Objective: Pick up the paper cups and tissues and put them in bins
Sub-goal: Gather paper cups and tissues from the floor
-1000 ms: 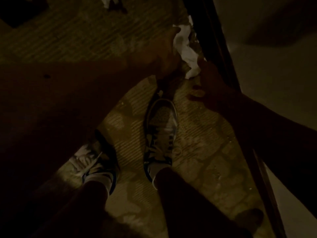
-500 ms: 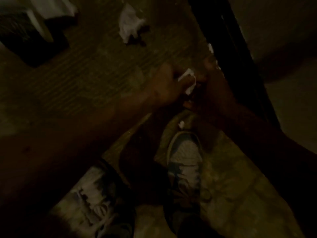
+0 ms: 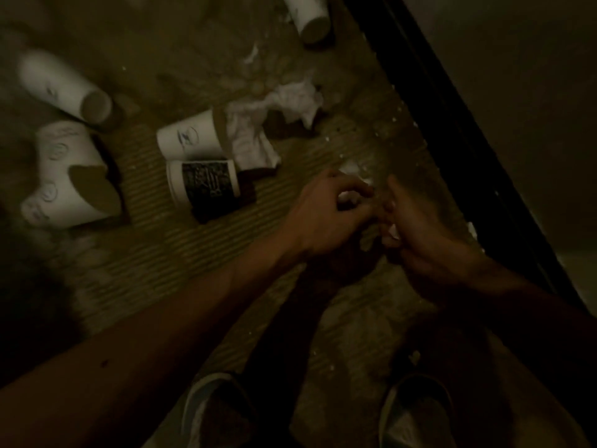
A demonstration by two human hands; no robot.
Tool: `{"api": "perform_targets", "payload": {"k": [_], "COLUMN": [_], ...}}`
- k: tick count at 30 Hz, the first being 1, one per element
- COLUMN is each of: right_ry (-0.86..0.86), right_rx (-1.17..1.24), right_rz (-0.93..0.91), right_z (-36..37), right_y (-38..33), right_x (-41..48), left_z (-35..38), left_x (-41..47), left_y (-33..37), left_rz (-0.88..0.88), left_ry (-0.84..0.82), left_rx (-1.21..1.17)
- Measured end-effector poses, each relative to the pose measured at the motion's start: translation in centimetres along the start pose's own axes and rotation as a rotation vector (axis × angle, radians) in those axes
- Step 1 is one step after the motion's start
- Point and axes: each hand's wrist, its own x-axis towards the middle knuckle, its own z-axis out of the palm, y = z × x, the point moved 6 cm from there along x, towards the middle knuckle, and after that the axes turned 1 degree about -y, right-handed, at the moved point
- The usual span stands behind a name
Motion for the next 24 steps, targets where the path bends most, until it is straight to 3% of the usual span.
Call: {"api": "perform_targets", "payload": {"k": [2, 7, 14, 24], "right_ry": [0.017, -0.055, -0.076, -0.218], "right_rx": [0.01, 0.048, 0.002, 0.256], "right_rz": [0.009, 0.111, 0.152, 0.172], "right_z": [-0.7, -1.0, -0.5, 3.8], "right_y": [-0.4, -1.2, -0.6, -1.5], "right_x": [0.5, 0.7, 0.8, 1.3], "left_z": [-0.6, 1.2, 1.1, -3.1], "left_x": [1.1, 3.4, 3.2, 1.1], "left_y": [-0.6, -1.8, -1.8, -0.9], "left_rz": [-0.009, -0.03, 0.04, -0.179], "left_ry": [-0.009, -0.279, -0.132, 0.072], "left_rx": [0.084, 0.413, 0.484, -0.444]}}
